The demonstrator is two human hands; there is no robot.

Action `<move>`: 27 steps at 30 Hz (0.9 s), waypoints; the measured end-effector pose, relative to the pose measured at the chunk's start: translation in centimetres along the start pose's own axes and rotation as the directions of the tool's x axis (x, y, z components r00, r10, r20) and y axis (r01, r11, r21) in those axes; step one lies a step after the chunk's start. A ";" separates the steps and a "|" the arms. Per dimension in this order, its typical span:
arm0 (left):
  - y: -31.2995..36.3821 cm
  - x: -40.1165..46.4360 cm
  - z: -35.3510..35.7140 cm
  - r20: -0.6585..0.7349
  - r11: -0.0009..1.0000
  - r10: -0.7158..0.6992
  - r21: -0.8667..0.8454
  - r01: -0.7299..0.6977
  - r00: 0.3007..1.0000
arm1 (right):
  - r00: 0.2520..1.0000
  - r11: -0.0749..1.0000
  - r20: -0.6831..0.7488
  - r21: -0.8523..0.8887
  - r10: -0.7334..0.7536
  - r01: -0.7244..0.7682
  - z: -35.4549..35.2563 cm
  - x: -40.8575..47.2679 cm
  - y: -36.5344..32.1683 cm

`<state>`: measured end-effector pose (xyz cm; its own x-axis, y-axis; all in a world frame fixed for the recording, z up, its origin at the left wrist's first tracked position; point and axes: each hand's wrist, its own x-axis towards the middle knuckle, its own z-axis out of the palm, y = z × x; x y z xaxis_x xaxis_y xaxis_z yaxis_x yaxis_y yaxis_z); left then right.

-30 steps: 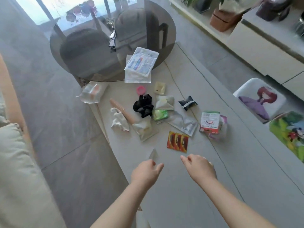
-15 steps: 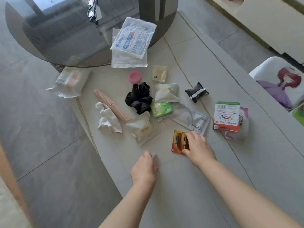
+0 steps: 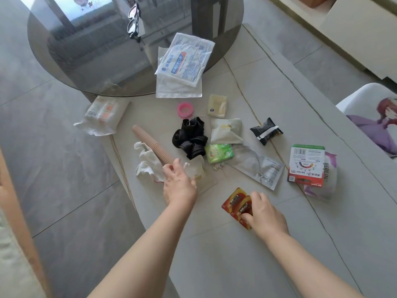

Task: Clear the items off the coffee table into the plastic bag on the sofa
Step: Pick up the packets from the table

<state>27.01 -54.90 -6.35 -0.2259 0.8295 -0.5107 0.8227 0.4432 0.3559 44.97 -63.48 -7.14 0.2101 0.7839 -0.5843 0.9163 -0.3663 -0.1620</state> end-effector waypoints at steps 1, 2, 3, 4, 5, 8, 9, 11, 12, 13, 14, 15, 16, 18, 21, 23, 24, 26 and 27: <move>0.0 0.6 0.1 0.016 0.999 -0.046 -0.008 0.046 0.999 | 1.000 0.999 0.004 0.034 0.003 -0.003 0.1 -0.1 0.0; 0.0 0.9 0.3 0.029 0.997 -0.080 -0.017 0.081 0.996 | 1.000 0.999 0.003 0.053 0.005 -0.005 0.2 -0.2 0.0; 0.0 1.1 0.6 0.035 0.995 -0.097 -0.024 0.098 0.995 | 1.000 0.997 -0.001 0.072 0.006 -0.006 0.3 -0.3 0.0; 0.0 1.0 0.9 0.033 0.994 -0.101 -0.027 0.102 0.994 | 1.000 0.995 -0.011 0.097 0.008 -0.007 0.5 -0.5 0.0; -0.1 0.9 1.2 0.028 0.994 -0.100 -0.029 0.101 0.995 | 1.000 0.992 -0.022 0.125 0.011 -0.008 0.5 -0.8 0.0; -0.6 -0.3 2.2 0.054 0.993 -0.115 -0.018 0.117 0.992 | 0.999 0.983 -0.017 0.181 0.037 -0.033 0.6 -1.6 0.3; -0.9 -0.7 2.5 0.086 0.992 -0.123 -0.011 0.124 0.989 | 0.999 0.976 0.000 0.213 0.054 -0.053 0.6 -1.8 0.4; -1.6 -2.0 3.0 0.170 0.984 -0.153 -0.060 0.165 0.973 | 0.995 0.938 0.037 0.331 0.097 -0.104 0.4 -2.4 0.6; -2.0 -2.8 3.1 0.209 0.972 -0.171 -0.127 0.200 0.963 | 0.993 0.905 0.046 0.408 0.112 -0.121 0.3 -2.7 0.7; -2.3 -3.7 3.1 0.239 0.949 -0.187 -0.208 0.238 0.953 | 0.992 0.868 0.048 0.480 0.120 -0.128 0.1 -3.1 0.8; -2.7 -4.8 3.0 0.260 0.917 -0.198 -0.291 0.272 0.945 | 0.992 0.829 0.046 0.545 0.120 -0.126 -0.2 -3.6 0.8; -3.1 -5.9 2.9 0.273 0.881 -0.206 -0.365 0.300 0.940 | 0.992 0.793 0.041 0.597 0.116 -0.117 -0.5 -4.2 0.8; -3.5 -7.0 2.7 0.284 0.846 -0.211 -0.426 0.321 0.935 | 0.993 0.762 0.037 0.638 0.112 -0.109 -0.9 -4.9 0.7; -4.4 -9.3 2.2 0.301 0.780 -0.216 -0.520 0.349 0.929 | 0.994 0.715 0.040 0.692 0.100 -0.100 -1.6 -6.5 0.3; -6.0 -12.8 0.9 0.316 0.709 -0.223 -0.597 0.376 0.922 | 0.996 0.661 0.072 0.745 0.054 -0.090 -2.4 -9.2 -0.4; -7.2 -15.4 -0.3 0.318 0.655 -0.243 -0.643 0.397 0.916 | 0.997 0.647 0.076 0.760 0.007 -0.062 -2.7 -11.2 -0.9; -7.9 -16.6 -1.0 0.316 0.634 -0.249 -0.662 0.401 0.915 | 0.997 0.632 0.078 0.773 -0.017 -0.050 -2.9 -12.1 -1.3; -9.3 -19.3 -2.4 0.312 0.595 -0.254 -0.696 0.402 0.915 | 0.993 0.604 0.099 0.796 -0.061 -0.042 -3.2 -14.4 -2.2; -10.1 -20.6 -3.2 0.314 0.571 -0.261 -0.712 0.408 0.913 | 0.990 0.590 0.116 0.806 -0.083 -0.045 -3.2 -15.5 -2.8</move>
<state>21.72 -75.43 3.08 -0.2570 0.5351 -0.8048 0.0066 0.8337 0.5522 40.20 -73.01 4.95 0.0922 0.7482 -0.6570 0.2557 -0.6555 -0.7106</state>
